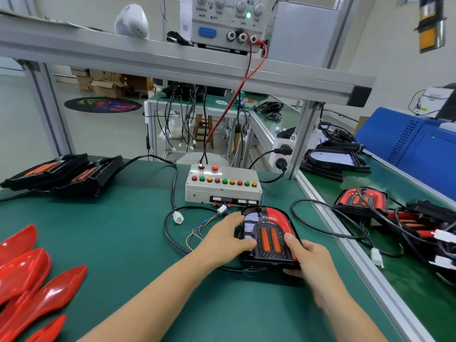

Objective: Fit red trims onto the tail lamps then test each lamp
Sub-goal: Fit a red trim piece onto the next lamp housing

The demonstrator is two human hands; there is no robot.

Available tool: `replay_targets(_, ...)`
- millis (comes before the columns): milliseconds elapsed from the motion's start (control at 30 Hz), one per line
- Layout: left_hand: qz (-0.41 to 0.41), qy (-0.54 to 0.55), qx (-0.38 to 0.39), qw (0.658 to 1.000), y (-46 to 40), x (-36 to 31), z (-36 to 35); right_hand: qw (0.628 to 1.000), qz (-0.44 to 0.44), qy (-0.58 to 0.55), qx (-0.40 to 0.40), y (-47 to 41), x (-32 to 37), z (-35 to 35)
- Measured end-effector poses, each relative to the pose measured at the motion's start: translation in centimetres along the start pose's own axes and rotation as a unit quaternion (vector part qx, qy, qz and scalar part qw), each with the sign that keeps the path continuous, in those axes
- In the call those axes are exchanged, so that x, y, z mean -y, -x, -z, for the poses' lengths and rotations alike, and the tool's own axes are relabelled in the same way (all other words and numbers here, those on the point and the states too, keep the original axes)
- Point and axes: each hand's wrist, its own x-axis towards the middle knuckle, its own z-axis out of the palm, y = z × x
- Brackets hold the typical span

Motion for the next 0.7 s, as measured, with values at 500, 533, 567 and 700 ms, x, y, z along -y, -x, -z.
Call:
replay_targets(500, -0.055, -0.269, -0.032, 0.961, 1.6, -0.3, 0.7, 0.855, 0.208, 0.472, -0.047, 0.9, 2.3, -0.9)
replay_targets(533, -0.049, -0.279, -0.036, 0.958, 1.9, -0.1, 1.0, 0.842, 0.199, 0.499, -0.047, 1.0, 2.5, -1.1)
replay_targets(567, -0.042, -0.291, -0.041, 0.955, 2.2, 0.1, 1.3, 0.831, 0.189, 0.520, -0.048, 1.1, 2.5, -1.4)
replay_targets(700, -0.013, -0.335, -0.066, 0.940, 3.8, 1.1, 3.4, 0.812, 0.201, 0.547, -0.034, 1.5, 2.8, -3.0)
